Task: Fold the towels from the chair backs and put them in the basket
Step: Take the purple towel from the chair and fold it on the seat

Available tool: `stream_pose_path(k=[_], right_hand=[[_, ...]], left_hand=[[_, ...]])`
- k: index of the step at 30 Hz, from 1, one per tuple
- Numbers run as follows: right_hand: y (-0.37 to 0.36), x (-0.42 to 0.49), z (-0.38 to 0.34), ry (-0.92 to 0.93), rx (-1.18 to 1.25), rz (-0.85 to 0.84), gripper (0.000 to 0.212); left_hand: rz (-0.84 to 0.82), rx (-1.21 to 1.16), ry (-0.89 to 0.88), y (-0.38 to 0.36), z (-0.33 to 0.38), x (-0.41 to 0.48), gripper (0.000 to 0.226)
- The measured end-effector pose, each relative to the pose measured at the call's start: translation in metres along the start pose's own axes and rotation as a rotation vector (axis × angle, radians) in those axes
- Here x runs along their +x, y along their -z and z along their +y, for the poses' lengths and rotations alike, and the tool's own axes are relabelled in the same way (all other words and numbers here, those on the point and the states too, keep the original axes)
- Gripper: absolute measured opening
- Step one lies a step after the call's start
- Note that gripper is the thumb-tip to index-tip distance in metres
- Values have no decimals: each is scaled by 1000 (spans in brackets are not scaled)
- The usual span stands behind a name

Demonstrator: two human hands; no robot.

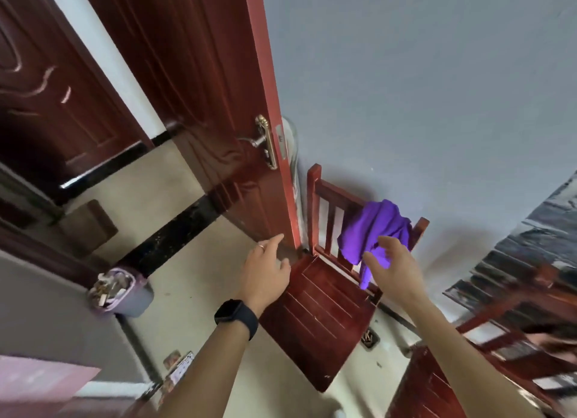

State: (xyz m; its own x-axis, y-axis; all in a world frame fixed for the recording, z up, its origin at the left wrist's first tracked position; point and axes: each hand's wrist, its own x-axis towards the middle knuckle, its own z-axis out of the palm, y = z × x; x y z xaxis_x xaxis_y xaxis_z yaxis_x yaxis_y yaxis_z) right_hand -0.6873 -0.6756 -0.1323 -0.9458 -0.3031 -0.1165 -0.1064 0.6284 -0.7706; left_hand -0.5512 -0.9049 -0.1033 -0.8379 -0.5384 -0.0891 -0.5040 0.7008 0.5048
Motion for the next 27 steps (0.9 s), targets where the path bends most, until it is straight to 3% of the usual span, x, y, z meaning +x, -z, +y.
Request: stream_pose_path(k=[4,11,16,23,27], right_hand=[[-2,48,-2,-152,-88,59,58],[-30,115,-19,-372,-277,160,78],[-56,135,-29,-528,-427,235,66],[-64,140,-36,-594,-298,380,50],[-54,117,-59,-633,-19,544,38]], left_hand=[[-41,62,-116,-14,16,76,52],[-147,356,-543,-47,44,202,62],[-299,518,-785,-74,46,257,68],[-443,485,-895,-89,18,279,80],[-508,361,-868,-80,25,281,75]])
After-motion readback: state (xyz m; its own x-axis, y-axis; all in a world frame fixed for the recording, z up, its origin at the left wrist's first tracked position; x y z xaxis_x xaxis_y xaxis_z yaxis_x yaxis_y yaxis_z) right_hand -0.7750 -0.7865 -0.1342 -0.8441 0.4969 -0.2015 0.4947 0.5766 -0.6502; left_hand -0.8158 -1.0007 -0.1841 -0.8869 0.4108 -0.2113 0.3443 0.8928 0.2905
